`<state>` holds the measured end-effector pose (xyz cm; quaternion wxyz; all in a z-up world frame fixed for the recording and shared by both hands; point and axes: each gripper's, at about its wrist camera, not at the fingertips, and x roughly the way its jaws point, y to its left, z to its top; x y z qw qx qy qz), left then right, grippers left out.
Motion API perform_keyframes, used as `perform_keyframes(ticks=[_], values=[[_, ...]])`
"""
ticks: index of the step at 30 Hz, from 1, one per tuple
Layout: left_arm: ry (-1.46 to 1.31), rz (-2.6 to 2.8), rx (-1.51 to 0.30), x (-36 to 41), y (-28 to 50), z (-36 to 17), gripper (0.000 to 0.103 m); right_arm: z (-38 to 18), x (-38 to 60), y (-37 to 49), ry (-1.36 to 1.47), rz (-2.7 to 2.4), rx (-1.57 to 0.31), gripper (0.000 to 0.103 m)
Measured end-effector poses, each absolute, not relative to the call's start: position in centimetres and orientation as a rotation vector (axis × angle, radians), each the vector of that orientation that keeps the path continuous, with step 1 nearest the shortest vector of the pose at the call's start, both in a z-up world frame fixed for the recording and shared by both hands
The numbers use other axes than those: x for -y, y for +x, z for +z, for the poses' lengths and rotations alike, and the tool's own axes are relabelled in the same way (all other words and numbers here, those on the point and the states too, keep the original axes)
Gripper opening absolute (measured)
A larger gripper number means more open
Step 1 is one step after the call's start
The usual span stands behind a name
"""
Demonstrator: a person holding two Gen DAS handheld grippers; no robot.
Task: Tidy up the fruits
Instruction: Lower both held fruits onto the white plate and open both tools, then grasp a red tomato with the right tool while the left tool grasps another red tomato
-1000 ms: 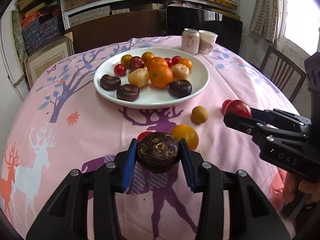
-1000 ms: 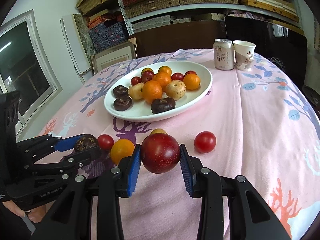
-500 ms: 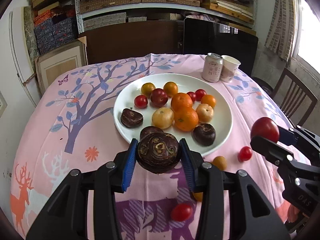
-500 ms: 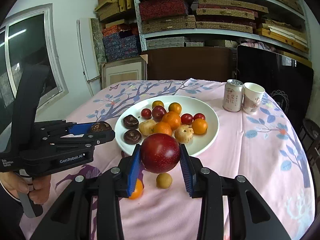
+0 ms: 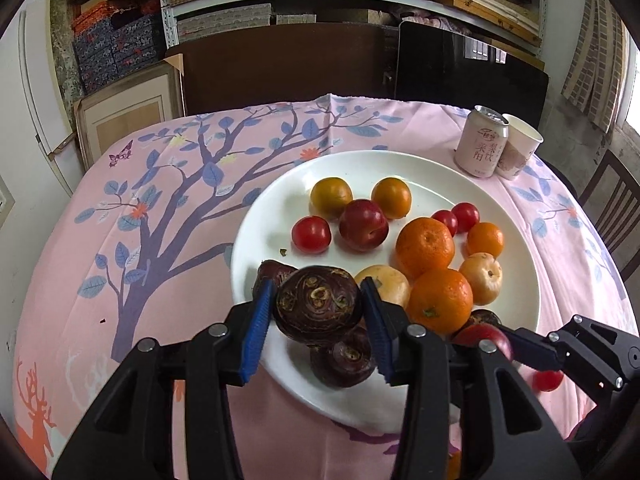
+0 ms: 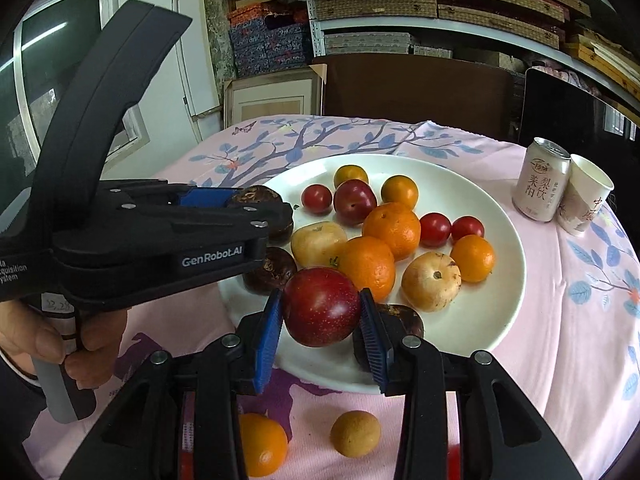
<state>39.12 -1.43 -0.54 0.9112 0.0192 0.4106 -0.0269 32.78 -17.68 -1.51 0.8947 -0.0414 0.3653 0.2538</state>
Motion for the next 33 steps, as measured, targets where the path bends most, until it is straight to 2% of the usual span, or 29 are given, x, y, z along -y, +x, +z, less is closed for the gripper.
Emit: perform_keyframes(ticks=[1,2,3,15,21,26,33], values=[[0.034,-0.046,-0.839,1.4,39.2,-0.5,0.068,-1.5,17.6,32.9,-0.089,0.531,-0.758,0.053],[0.028,-0.038,-0.827,1.4,39.2,-0.4,0.076,-1.4,17.7,32.8,-0.088,0.524,-0.745,0.057],[0.023,-0.038,-0.817,1.3,39.0,-0.2,0.076,-1.3,17.8,32.7,-0.081,0.518,-0.728,0.059],[0.006,-0.037,-0.808,0.0,32.8,1.2,0.08,0.5,24.6,28.2,0.048,0.458,-0.737,0.061],[0.024,-0.049,-0.845,0.4,27.9,-0.1,0.08,-0.3,27.8,24.8,0.091,0.379,-0.763,0.062],[0.049,-0.078,-0.871,1.3,24.2,-1.5,0.08,-1.3,29.3,21.9,0.133,0.342,-0.773,0.066],[0.065,-0.109,-0.905,2.6,21.9,-3.2,0.08,-1.9,29.6,19.6,0.147,0.339,-0.788,0.066]])
